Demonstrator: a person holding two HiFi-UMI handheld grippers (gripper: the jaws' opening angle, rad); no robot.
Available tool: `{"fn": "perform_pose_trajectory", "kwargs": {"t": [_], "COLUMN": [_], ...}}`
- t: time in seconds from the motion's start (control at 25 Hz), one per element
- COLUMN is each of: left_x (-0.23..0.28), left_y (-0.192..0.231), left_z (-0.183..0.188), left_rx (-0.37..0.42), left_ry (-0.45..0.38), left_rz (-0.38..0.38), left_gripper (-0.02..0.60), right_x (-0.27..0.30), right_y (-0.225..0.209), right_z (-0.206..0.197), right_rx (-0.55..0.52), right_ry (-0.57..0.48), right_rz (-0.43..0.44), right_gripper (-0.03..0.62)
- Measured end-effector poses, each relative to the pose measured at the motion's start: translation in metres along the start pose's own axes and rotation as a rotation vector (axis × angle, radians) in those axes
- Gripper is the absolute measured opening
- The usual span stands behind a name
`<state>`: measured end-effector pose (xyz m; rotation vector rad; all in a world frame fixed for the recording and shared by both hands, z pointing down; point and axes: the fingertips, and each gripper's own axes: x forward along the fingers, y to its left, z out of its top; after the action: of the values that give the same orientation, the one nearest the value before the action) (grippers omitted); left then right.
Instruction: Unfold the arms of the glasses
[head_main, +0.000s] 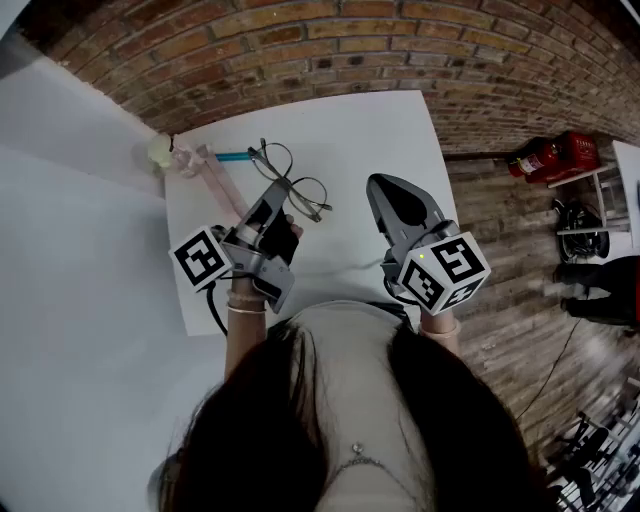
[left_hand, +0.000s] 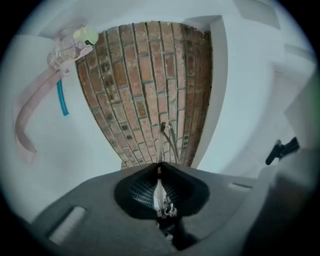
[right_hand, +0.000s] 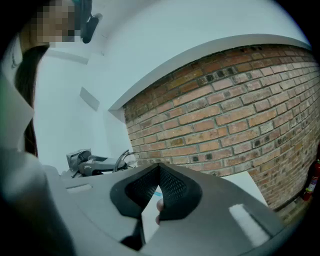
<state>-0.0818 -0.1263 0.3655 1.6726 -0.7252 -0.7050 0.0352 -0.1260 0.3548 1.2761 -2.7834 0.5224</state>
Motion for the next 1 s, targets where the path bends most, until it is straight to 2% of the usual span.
{"fn": "perform_pose_trajectory", "kwargs": {"t": [0.32,1.0], "left_x": [0.001,0.001], "left_y": [-0.003,-0.005], "left_z": [0.001,0.001], "left_rx": [-0.004,-0.006], "left_ry": [0.0,0.016], "left_rz": [-0.004,-0.02], "left_gripper": [0.021,0.021], "right_x": [-0.001,0.0], "right_y": [-0.001,0.027], "right_z": [0.005,0.008], "right_rx": [-0.004,-0.039], "right_ry": [-0.009,-0.021], "right_rz": [0.001,0.134], "right_gripper": [0.0,0.0]}}
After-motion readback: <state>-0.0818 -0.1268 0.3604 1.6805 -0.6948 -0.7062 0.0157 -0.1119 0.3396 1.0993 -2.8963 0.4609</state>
